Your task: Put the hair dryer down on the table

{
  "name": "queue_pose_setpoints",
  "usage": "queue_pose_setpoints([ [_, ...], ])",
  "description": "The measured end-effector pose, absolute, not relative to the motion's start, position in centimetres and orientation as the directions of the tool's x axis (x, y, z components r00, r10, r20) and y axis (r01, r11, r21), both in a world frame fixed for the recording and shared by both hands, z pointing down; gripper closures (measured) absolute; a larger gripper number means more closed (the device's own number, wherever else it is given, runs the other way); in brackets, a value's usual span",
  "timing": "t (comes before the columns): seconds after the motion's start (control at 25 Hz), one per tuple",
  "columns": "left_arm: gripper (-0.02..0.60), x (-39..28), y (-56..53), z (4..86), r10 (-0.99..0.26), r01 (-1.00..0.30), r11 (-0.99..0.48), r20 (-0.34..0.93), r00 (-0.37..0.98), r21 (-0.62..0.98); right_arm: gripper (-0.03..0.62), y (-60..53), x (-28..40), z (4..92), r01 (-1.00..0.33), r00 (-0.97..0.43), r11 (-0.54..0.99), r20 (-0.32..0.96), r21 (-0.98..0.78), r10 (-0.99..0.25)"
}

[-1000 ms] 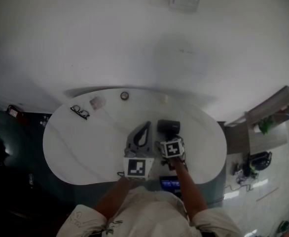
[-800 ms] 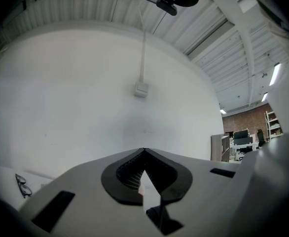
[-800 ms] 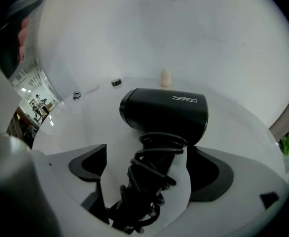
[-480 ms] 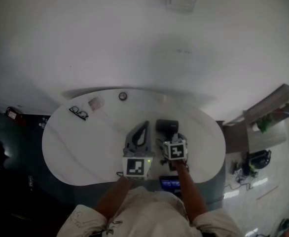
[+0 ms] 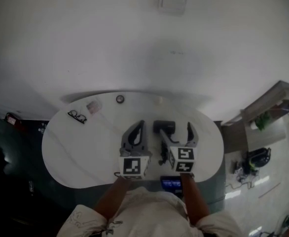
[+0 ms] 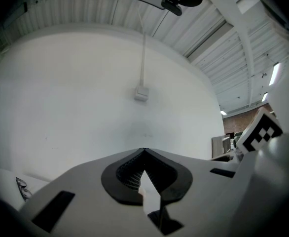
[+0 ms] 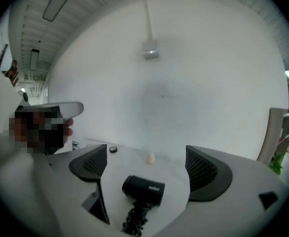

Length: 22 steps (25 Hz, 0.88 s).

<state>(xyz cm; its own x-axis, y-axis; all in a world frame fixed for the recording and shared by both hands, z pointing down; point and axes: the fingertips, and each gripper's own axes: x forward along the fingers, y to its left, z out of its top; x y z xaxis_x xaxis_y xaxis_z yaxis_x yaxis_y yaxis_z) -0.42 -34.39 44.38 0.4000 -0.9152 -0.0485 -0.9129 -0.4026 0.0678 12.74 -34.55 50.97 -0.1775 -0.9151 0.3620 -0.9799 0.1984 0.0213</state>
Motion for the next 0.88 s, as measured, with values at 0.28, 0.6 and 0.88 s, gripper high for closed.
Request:
queue_pose_setpoints([
  [0.28, 0.586, -0.3, -34.3, 42.8, -0.913, -0.912, -0.405, -0.078, 0.400, 0.064, 0.100, -33.3, 12.3, 43.5, -0.973, -0.164, 0.181, 0.120, 0.147, -0.979],
  [0.6, 0.586, 0.0, -34.0, 42.2, -0.914, -0.913, -0.403, -0.079, 0.398, 0.063, 0.120, -32.7, 12.2, 41.8, -0.964, -0.197, 0.205, 0.062, 0.170, -0.979],
  [0.88, 0.586, 0.8, -33.6, 41.9, -0.910, -0.910, -0.411, -0.084, 0.407, 0.049, 0.376, -31.8, 13.1, 40.4, -0.971, -0.206, 0.204, 0.001, 0.127, -0.979],
])
